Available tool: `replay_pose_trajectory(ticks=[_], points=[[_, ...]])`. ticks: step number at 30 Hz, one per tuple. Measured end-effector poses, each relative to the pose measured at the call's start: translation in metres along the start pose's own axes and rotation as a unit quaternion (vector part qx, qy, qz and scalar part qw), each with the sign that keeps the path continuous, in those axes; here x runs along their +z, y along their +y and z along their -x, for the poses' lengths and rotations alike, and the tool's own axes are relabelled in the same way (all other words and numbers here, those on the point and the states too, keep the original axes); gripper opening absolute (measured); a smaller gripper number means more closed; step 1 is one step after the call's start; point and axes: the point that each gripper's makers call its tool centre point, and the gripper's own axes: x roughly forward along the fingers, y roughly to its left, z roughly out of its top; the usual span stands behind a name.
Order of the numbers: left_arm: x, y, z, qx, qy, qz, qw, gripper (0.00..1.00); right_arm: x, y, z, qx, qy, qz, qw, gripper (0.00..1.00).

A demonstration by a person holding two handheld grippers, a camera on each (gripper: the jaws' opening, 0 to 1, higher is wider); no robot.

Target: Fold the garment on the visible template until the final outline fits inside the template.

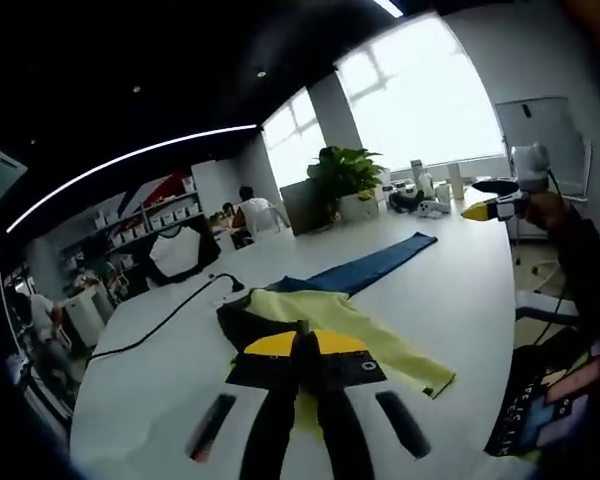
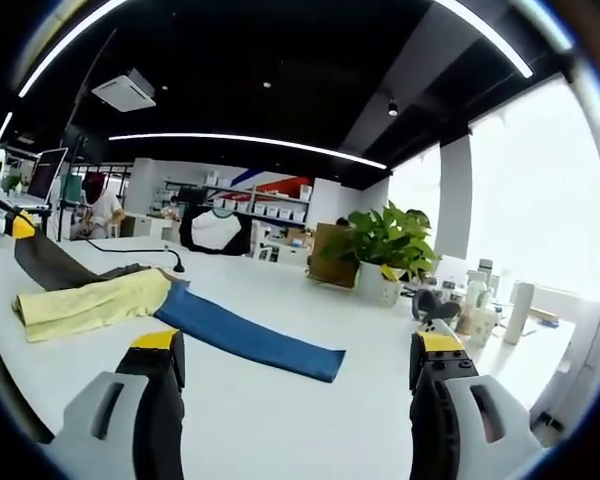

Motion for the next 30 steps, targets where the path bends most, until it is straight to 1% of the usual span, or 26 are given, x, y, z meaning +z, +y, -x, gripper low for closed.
replay_pose_trajectory(ticks=[1, 3, 7, 11, 17, 20, 25, 28, 29, 30], points=[[0.001, 0.007, 0.001, 0.007, -0.001, 0.004, 1.0, 0.04, 0.0, 0.001, 0.0, 0.0, 0.001, 0.001, 1.0, 0.96], [0.003, 0.014, 0.003, 0.012, -0.002, 0.008, 0.9999, 0.04, 0.002, 0.003, 0.0, 0.003, 0.002, 0.002, 1.0, 0.96], [0.002, 0.029, 0.007, 0.019, 0.005, 0.004, 0.9998, 0.04, 0.004, 0.009, 0.0, 0.007, 0.001, 0.008, 0.9999, 0.96], [0.004, 0.046, 0.007, 0.034, 0.001, 0.005, 0.9994, 0.04, 0.005, 0.014, -0.001, 0.016, 0.003, 0.01, 0.9998, 0.96], [0.011, 0.07, 0.01, 0.055, 0.003, 0.008, 0.9985, 0.04, 0.005, 0.012, -0.001, 0.015, 0.005, 0.017, 0.9997, 0.99], [0.013, 0.081, 0.013, 0.066, 0.01, 0.005, 0.9978, 0.04, 0.003, 0.012, -0.003, 0.014, 0.01, 0.02, 0.9996, 0.99], [0.015, 0.106, 0.02, 0.094, 0.02, 0.003, 0.9953, 0.04, -0.003, 0.014, -0.004, 0.02, 0.018, 0.014, 0.9995, 0.99], [0.014, 0.119, 0.024, 0.112, 0.029, 0.002, 0.9933, 0.04, -0.001, 0.014, -0.003, 0.02, 0.016, 0.011, 0.9996, 0.99], [0.011, 0.126, 0.028, 0.122, 0.034, -0.002, 0.992, 0.04, 0.0, 0.013, -0.003, 0.019, 0.014, 0.011, 0.9997, 0.99], [0.005, 0.135, 0.034, 0.145, 0.048, -0.006, 0.9882, 0.04, 0.001, 0.013, -0.003, 0.018, 0.011, 0.009, 0.9997, 0.99]])
